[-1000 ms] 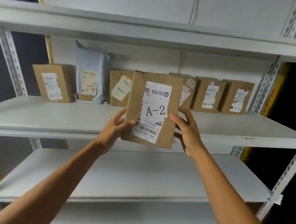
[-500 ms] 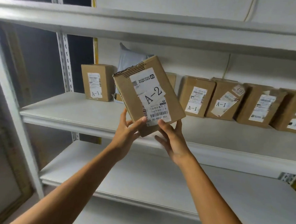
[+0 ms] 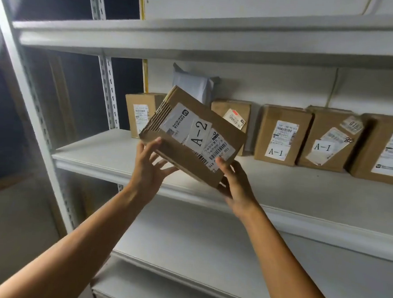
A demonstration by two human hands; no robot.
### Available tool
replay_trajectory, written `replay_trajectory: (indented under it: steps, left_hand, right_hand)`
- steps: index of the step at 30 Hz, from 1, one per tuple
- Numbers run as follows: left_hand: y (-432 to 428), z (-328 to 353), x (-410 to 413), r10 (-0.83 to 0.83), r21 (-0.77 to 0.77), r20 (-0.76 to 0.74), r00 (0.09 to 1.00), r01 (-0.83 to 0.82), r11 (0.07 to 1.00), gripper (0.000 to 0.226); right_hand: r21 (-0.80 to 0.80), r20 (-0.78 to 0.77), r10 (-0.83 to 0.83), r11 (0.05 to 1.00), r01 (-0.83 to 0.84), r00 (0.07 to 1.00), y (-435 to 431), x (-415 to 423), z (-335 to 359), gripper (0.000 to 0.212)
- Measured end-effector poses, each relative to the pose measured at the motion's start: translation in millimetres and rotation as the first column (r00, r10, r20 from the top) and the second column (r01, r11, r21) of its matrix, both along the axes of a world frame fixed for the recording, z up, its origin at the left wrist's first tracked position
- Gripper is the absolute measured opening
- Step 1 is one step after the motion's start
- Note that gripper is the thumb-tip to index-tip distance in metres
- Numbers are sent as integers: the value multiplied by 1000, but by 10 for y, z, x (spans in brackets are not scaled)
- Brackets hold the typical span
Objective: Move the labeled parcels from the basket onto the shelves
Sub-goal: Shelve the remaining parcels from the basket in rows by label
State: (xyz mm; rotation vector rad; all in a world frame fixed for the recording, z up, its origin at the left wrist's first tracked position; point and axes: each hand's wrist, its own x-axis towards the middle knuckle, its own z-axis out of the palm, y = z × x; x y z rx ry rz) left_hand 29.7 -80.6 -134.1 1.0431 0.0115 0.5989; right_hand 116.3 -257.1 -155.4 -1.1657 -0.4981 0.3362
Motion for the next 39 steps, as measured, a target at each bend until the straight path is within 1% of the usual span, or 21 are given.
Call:
replay_trajectory:
  steps: [1,3,5,7,8,10,12,14,16,18,19,20,22,26,28,29,31,32,34,36,39]
  left_hand:
    - [-33,-12,16,25,-14,-4,1000,-25,1000,70]
    - [-80,-57,53,69,-59,-12,998,-69,996,71]
    - [-94,-124,93,76,-115,0,997,-76,991,74]
    - [-66,-174,110,66,-122,6,998,-65,990,81]
    - [-26,-191,119,63,-99,-4,998,-63,993,85]
    - [83,-196,136,77,-6,-34,996,-78,997,89]
    - [236,-145,164,124,136,-72,990,-113,984,82]
    - [428,-73,210,160,260,-110,981,-127,957,75]
    - [642,-25,272,128,344,-181,975,-59,937,87]
    - [848,-30,334,-37,349,-252,967,127,929,97]
    - [933,-42,363,-126,347,-287,950,226,910,101]
    - [1019,-68,396,-188,354,-318,929,301,886,103]
    - [1146,-136,452,-215,405,-351,911,355,843,101]
    - [1508,-192,599,-194,442,-330,924,333,833,104]
    - [1638,-195,681,-185,489,-320,929,330,807,94]
    - [1672,-197,712,-193,504,-314,930,335,796,87]
    - [1701,-203,785,-197,512,-292,936,327,794,82]
    - [1709,-199,824,-192,517,-285,939,320,794,84]
    - [1730,-194,887,-178,562,-263,948,301,770,92]
    - [1770,-207,930,-139,597,-221,965,247,764,96]
    - [1868,-218,940,-41,579,-84,996,83,811,107]
  right_hand:
    - [-27,10,29,999,-29,1000,26,15,-33,58]
    - [-67,22,62,996,-61,998,77,41,-77,62]
    - [-68,6,79,995,-78,997,121,92,-95,61]
    - [-62,-4,71,996,-71,997,150,141,-75,64]
    - [-62,10,53,997,-52,999,160,169,-69,67]
    - [-54,48,15,998,-12,999,175,226,-59,71]
    - [-27,52,2,1000,-1,999,189,294,-48,72]
    - [-14,56,2,1000,-1,998,231,372,-52,80]
    - [33,32,-32,999,31,999,331,430,-67,94]
    - [105,-35,-107,988,110,994,471,509,-52,110]
    - [128,-64,-142,981,149,988,544,557,-28,112]
    - [147,-86,-167,973,178,982,618,597,2,109]
    - [152,-116,-203,964,219,972,762,647,63,94]
    - [111,-145,-301,942,318,943,1163,689,191,64]
    - [93,-160,-276,951,293,948,1374,653,261,54]
    - [74,-149,-256,960,269,955,1486,624,284,53]
    - [0,-91,-209,978,209,974,1699,565,292,67]
    - [-14,-70,-182,983,181,981,1792,540,283,76]
    - [40,-55,-152,987,154,987,1927,535,271,84]
    - [96,-26,-169,981,170,985,1974,553,298,79]
    - [87,30,-238,968,235,971,1988,597,321,69]
